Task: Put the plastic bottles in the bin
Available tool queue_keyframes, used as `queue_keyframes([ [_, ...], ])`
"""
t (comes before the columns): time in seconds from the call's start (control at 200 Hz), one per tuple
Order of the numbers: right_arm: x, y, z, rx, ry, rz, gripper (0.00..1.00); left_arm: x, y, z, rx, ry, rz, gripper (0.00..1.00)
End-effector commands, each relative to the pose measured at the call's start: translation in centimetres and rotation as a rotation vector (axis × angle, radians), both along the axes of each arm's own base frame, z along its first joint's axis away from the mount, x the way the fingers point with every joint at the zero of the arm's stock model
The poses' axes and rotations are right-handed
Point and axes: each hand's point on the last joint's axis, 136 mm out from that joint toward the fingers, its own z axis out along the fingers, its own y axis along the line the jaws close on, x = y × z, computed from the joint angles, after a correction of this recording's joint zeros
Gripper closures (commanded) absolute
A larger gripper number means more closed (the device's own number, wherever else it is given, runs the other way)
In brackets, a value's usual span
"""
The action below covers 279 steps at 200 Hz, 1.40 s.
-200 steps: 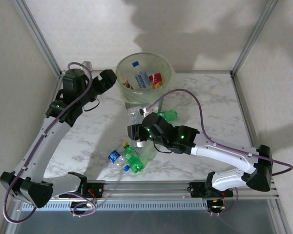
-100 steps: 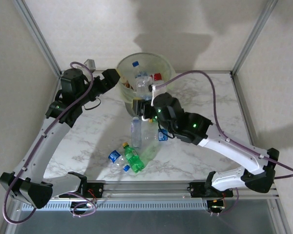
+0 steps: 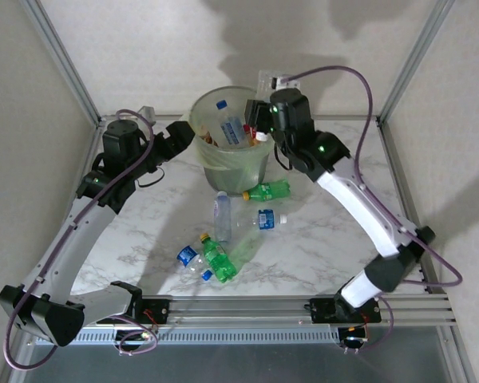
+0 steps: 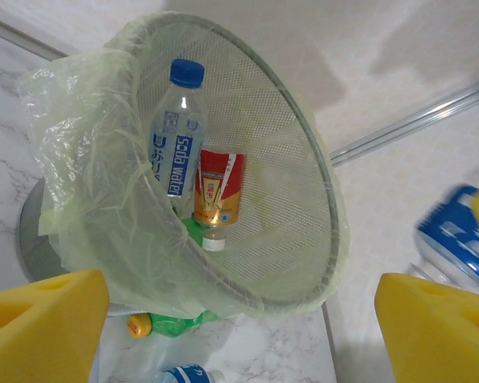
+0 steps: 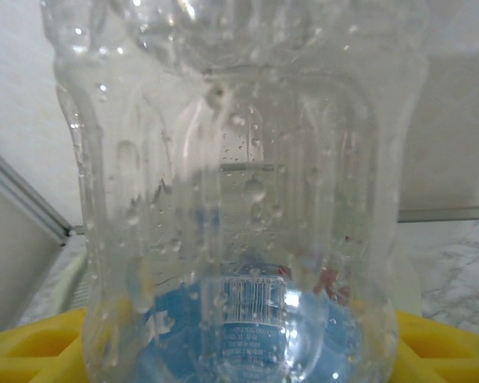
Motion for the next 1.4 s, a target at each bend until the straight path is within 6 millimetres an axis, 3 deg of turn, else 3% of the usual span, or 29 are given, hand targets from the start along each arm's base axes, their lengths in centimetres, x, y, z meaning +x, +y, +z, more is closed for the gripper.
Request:
queue_keyframes([
  [0.0, 2.0, 0.5, -1.9, -0.104, 0.054, -0.004, 0.35, 0.1, 0.5, 0.0, -0.001, 0.002, 0.031, 0.14],
  [0.055, 2.9, 1.0, -3.0, -0.141, 0.073, -0.005, 0.35, 0.1, 0.7, -0.2, 0.002, 0.011, 0.040, 0.15],
  [0.075, 3.8, 0.1, -3.3, -0.152, 0.078, -0.034, 0.35, 0.1, 0.8, -0.4, 0.005, 0.016, 0.047, 0.15],
  [0.285, 7.6, -0.1, -5.0, -0.248, 0.090, -0.089, 0.33, 0.1, 1.5, -1.5, 0.036, 0.052, 0.083, 0.15],
  [0.436, 10.2, -0.5, -7.7, -0.278, 0.157, -0.105, 0.22, 0.3, 1.9, -1.7, 0.045, 0.072, 0.105, 0.15],
  [0.576, 10.9, -0.6, -8.3, -0.287, 0.162, -0.118, 0.15, 0.3, 2.5, -2.2, 0.060, 0.094, 0.138, 0.10],
  [0.741, 10.4, -0.5, -7.1, -0.248, 0.147, -0.105, 0.15, -0.6, 3.6, -4.2, 0.070, 0.163, 0.187, 0.09],
  [0.846, 9.2, -0.5, -5.9, -0.206, 0.130, -0.081, 0.15, -1.7, 4.3, -6.0, 0.074, 0.214, 0.215, 0.09],
  [1.006, 5.3, -0.2, -1.7, -0.114, 0.049, 0.001, 0.14, -3.7, 4.9, -8.9, 0.067, 0.310, 0.234, 0.10],
  [1.172, 0.5, -1.0, 1.6, 0.002, -0.025, 0.079, 0.14, -7.0, 8.4, -13.0, 0.130, 0.467, 0.403, 0.09],
  [1.267, -2.7, -0.9, 1.2, 0.068, -0.035, 0.165, 0.14, -8.5, 9.2, -15.3, 0.145, 0.547, 0.430, 0.10],
  [1.392, -7.1, -0.1, -0.1, 0.101, -0.037, 0.276, 0.14, -10.6, 8.7, -18.6, 0.119, 0.664, 0.412, 0.14],
])
